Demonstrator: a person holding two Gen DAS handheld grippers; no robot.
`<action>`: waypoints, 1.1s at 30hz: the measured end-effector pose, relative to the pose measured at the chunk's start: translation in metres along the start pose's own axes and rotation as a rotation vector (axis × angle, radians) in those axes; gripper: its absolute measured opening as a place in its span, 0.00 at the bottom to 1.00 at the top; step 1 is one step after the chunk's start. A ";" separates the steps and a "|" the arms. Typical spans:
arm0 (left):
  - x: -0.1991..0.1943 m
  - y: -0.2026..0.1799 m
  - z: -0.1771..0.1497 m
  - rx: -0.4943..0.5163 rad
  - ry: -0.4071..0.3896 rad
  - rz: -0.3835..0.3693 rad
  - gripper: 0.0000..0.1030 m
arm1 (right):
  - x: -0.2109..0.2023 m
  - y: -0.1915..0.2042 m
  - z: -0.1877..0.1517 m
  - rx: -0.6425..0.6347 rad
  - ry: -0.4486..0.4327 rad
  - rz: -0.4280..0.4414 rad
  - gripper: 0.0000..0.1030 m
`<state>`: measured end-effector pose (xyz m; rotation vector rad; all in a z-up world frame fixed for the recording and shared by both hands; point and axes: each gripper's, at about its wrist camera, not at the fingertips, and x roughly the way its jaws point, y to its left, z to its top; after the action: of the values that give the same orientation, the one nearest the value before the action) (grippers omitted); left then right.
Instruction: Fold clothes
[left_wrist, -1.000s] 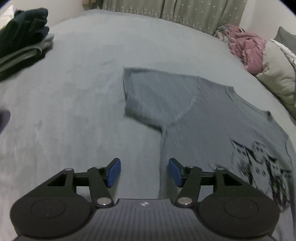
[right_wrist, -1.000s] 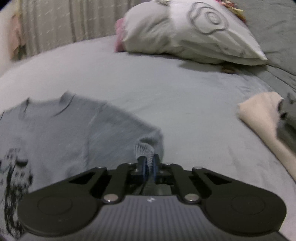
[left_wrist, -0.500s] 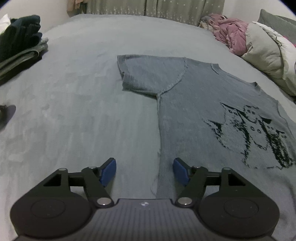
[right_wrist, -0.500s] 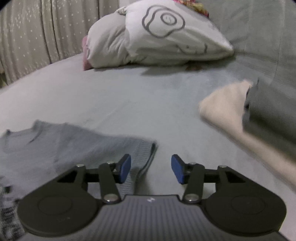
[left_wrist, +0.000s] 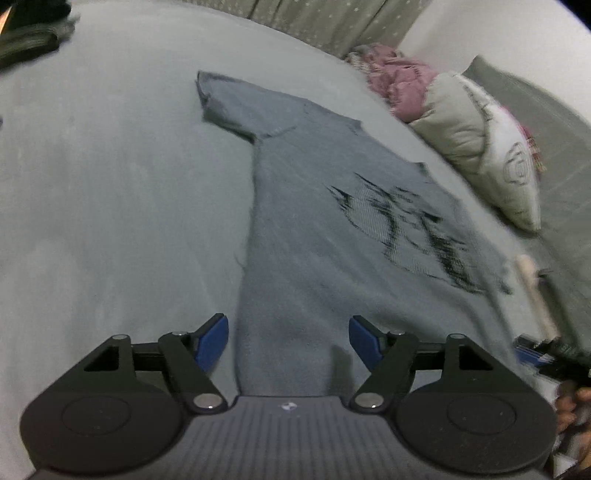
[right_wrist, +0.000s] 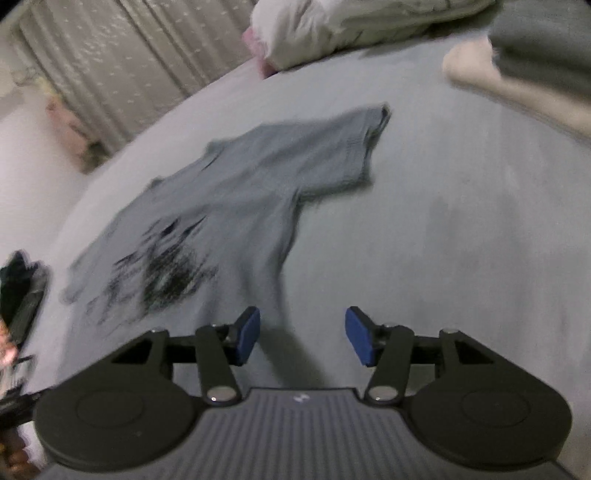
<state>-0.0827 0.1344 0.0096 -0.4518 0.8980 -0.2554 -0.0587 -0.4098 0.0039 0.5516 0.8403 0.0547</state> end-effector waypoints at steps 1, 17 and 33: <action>-0.003 0.005 -0.005 -0.025 0.007 -0.036 0.68 | -0.005 0.000 -0.008 0.005 0.010 0.024 0.54; -0.019 0.034 -0.034 -0.310 0.048 -0.301 0.05 | -0.042 0.026 -0.070 0.039 -0.005 0.274 0.17; 0.091 -0.059 0.034 -0.122 0.130 -0.213 0.19 | 0.039 0.086 -0.001 0.002 0.116 0.191 0.28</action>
<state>-0.0025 0.0555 -0.0063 -0.6513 0.9973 -0.4297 -0.0185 -0.3252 0.0178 0.6337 0.8988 0.2630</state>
